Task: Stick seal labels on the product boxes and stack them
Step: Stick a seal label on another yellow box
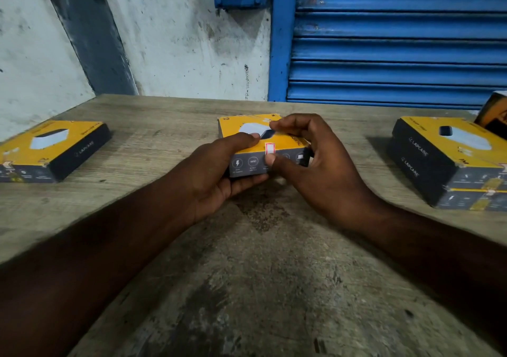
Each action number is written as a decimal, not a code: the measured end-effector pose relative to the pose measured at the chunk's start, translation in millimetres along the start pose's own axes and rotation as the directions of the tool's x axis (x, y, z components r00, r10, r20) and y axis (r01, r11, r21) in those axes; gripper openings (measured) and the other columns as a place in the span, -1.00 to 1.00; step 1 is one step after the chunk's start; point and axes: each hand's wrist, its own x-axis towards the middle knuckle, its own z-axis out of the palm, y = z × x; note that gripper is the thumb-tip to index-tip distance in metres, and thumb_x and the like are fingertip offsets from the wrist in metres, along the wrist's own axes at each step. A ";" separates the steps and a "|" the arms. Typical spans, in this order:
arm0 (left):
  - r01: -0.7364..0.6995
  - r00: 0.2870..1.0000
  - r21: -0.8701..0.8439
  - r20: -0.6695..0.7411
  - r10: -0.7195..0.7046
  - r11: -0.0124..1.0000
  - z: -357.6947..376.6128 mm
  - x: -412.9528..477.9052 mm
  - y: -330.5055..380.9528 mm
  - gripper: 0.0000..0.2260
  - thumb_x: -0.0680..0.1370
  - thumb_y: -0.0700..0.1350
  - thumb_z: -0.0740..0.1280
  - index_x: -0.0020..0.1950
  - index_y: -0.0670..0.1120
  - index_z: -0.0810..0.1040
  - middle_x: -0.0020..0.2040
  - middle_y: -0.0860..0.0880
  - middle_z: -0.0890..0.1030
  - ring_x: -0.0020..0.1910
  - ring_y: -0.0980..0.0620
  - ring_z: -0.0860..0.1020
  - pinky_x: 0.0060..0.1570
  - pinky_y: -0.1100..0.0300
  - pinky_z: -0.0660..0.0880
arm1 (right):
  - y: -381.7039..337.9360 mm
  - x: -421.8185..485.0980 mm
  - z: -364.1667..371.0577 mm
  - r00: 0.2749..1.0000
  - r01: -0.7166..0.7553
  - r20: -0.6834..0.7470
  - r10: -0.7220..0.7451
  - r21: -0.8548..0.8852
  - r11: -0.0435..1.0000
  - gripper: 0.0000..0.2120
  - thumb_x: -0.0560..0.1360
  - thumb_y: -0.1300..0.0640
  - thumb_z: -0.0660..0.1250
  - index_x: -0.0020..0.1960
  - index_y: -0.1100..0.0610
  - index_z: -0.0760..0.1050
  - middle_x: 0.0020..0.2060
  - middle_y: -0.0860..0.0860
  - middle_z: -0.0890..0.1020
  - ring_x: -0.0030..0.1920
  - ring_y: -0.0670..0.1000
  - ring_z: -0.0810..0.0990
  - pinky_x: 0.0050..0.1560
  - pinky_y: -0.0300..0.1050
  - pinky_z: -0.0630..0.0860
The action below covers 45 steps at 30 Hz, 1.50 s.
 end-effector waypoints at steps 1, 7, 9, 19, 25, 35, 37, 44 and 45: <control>0.001 1.000 0.006 0.003 -0.001 1.000 0.1 -0.2 -0.2 -0.74 0.56 -0.15 0.41 0.23 -0.17 0.55 0.04 -0.20 0.71 -0.17 -0.04 0.70 -0.24 0.14 0.67 | 0.4 -0.4 0.0 1.000 -0.014 0.004 0.014 -0.011 1.000 -0.52 0.37 -0.05 0.51 0.24 -0.03 0.49 0.25 -0.04 0.58 0.29 -0.06 0.54 0.29 0.09 0.53; 0.011 1.000 0.009 -0.002 -0.011 1.000 1.6 -1.6 1.2 -0.85 0.56 -0.15 0.41 0.09 -0.16 0.56 -0.14 -0.16 0.73 -0.20 -0.05 0.70 -0.20 0.11 0.68 | -1.1 0.6 -0.6 0.999 -0.038 -0.010 0.038 -0.055 0.998 -0.52 0.36 -0.07 0.49 0.25 -0.04 0.52 0.23 -0.06 0.58 0.25 -0.08 0.56 0.27 0.09 0.54; 0.020 1.000 0.015 0.007 -0.020 1.000 1.9 -2.2 1.3 -0.85 0.56 -0.15 0.41 0.08 -0.16 0.55 -0.14 -0.17 0.72 -0.20 -0.06 0.70 -0.19 0.11 0.68 | -2.0 1.1 -1.5 0.999 -0.034 -0.021 0.033 -0.054 0.998 -0.53 0.36 -0.05 0.50 0.24 -0.03 0.53 0.22 -0.07 0.59 0.25 -0.09 0.56 0.26 0.09 0.55; 0.027 0.999 0.019 0.017 -0.028 0.999 0.7 -5.2 5.7 -0.84 0.56 -0.14 0.40 0.10 -0.18 0.54 -0.20 -0.14 0.72 -0.26 -0.02 0.70 -0.28 0.15 0.67 | -2.4 2.1 -9.4 0.997 -0.017 0.080 0.014 0.045 0.999 -0.60 0.49 0.29 0.49 0.28 0.13 0.49 0.26 0.02 0.59 0.26 -0.09 0.57 0.20 -0.24 0.52; 0.021 0.999 0.030 0.037 -0.022 0.999 1.9 -6.0 3.9 -0.86 0.57 -0.14 0.39 0.08 -0.16 0.54 -0.17 -0.15 0.73 -0.21 -0.04 0.71 -0.26 0.14 0.68 | -2.6 0.0 -5.3 0.999 -0.013 0.037 0.015 -0.058 0.998 -0.53 0.41 -0.09 0.45 0.29 -0.03 0.49 0.24 -0.01 0.56 0.27 -0.04 0.55 0.26 0.13 0.55; 0.009 1.000 0.046 0.027 -0.010 0.999 2.4 -7.1 6.0 -0.90 0.57 -0.13 0.39 0.03 -0.14 0.53 -0.26 -0.11 0.72 -0.27 -0.01 0.70 -0.29 0.16 0.67 | -4.1 -1.5 -6.0 0.998 0.001 0.069 0.006 -0.106 0.994 -0.50 0.44 -0.15 0.36 0.35 -0.06 0.45 0.25 -0.04 0.54 0.26 -0.04 0.54 0.22 0.15 0.56; 0.005 0.999 0.040 0.036 -0.007 0.999 1.7 -6.7 6.1 -0.88 0.57 -0.13 0.39 0.05 -0.15 0.54 -0.23 -0.12 0.72 -0.26 -0.02 0.70 -0.28 0.15 0.67 | -5.3 -1.8 -7.2 0.998 -0.004 0.054 0.011 -0.132 0.991 -0.46 0.43 -0.15 0.37 0.38 -0.05 0.42 0.28 -0.07 0.51 0.30 -0.06 0.50 0.30 0.09 0.51; -0.021 1.000 0.048 0.024 0.020 0.999 0.7 -5.1 8.0 -0.84 0.58 -0.14 0.38 0.06 -0.22 0.56 -0.15 -0.17 0.72 -0.24 -0.03 0.70 -0.28 0.16 0.67 | -1.6 -0.8 -5.6 0.983 -0.177 0.047 0.179 -0.058 0.983 -0.22 0.30 -0.31 0.38 0.45 -0.09 0.28 0.29 -0.02 0.53 0.26 0.03 0.57 0.29 0.18 0.52; -0.033 0.999 0.060 0.019 0.032 0.998 0.3 -4.3 7.7 -0.84 0.59 -0.14 0.38 0.07 -0.22 0.56 -0.14 -0.16 0.73 -0.23 -0.03 0.71 -0.27 0.16 0.67 | -1.0 -1.5 -4.3 0.976 -0.205 0.070 0.205 -0.004 0.979 -0.22 0.29 -0.31 0.40 0.42 -0.10 0.29 0.23 -0.04 0.58 0.19 0.01 0.62 0.25 0.19 0.55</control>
